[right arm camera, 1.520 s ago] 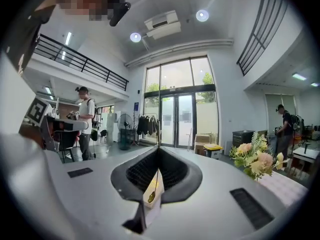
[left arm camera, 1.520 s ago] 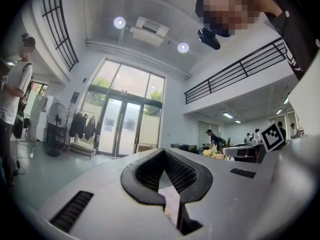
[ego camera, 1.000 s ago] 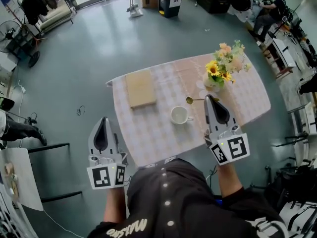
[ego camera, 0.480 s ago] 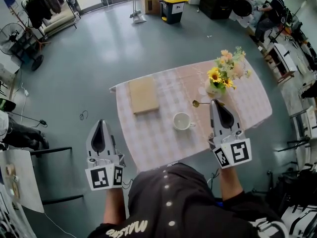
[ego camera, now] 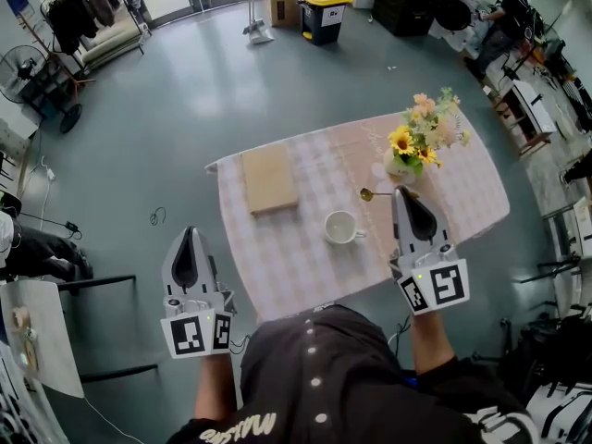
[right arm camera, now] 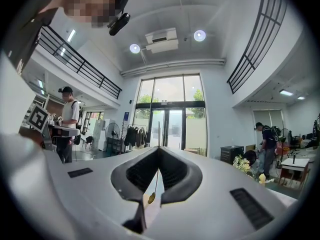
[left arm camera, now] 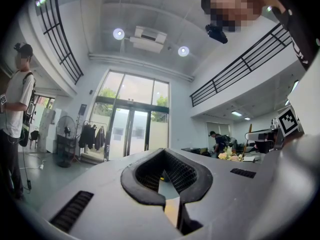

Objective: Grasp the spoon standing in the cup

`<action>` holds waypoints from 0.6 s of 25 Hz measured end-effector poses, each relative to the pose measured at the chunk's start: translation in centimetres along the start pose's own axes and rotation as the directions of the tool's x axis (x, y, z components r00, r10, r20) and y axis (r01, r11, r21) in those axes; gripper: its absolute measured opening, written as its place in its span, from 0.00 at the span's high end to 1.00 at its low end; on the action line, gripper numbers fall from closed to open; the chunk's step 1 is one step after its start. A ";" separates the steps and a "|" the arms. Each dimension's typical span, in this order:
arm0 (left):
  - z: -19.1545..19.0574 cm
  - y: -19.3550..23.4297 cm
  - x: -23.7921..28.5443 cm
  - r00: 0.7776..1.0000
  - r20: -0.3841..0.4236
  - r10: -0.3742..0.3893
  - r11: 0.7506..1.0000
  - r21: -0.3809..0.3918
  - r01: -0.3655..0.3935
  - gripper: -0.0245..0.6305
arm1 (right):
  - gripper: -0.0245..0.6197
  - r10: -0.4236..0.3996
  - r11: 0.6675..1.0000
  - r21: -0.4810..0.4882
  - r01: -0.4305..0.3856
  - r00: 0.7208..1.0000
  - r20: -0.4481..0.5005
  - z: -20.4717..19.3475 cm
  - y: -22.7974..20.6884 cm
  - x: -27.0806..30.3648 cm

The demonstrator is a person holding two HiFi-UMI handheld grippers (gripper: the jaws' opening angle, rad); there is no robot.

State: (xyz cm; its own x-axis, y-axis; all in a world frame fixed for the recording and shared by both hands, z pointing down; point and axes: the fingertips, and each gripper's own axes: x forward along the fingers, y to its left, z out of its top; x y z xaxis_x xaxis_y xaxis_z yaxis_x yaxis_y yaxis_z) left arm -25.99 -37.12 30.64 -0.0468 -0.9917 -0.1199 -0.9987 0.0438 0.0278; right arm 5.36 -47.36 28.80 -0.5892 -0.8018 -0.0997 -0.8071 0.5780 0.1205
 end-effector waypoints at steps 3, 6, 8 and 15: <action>0.0 -0.1 -0.1 1.000 0.001 0.002 1.000 -0.001 -0.002 0.94 | 0.96 0.001 1.000 0.000 -0.001 1.000 -0.002 -0.1 0.0 0.0; -0.1 -0.1 -0.3 1.000 0.000 0.003 1.000 -0.003 -0.003 0.94 | 0.96 0.000 1.000 0.006 0.000 1.000 -0.001 -0.1 0.0 -0.1; -0.1 0.0 -0.4 1.000 -0.002 0.005 1.000 -0.007 -0.005 0.94 | 0.96 -0.003 1.000 0.007 0.003 1.000 0.000 0.0 0.0 -0.1; 0.0 -0.1 -0.7 1.000 -0.003 0.005 1.000 -0.007 -0.005 0.94 | 0.96 -0.003 1.000 0.008 0.003 1.000 0.001 0.0 -0.1 -0.1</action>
State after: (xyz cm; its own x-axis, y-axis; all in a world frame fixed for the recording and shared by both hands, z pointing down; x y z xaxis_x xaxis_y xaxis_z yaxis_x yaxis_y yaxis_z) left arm -25.82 -36.44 30.73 -0.0521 -0.9918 -0.1169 -0.9982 0.0484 0.0350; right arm 5.48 -47.28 28.80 -0.5867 -0.8035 -0.1006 -0.8092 0.5768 0.1121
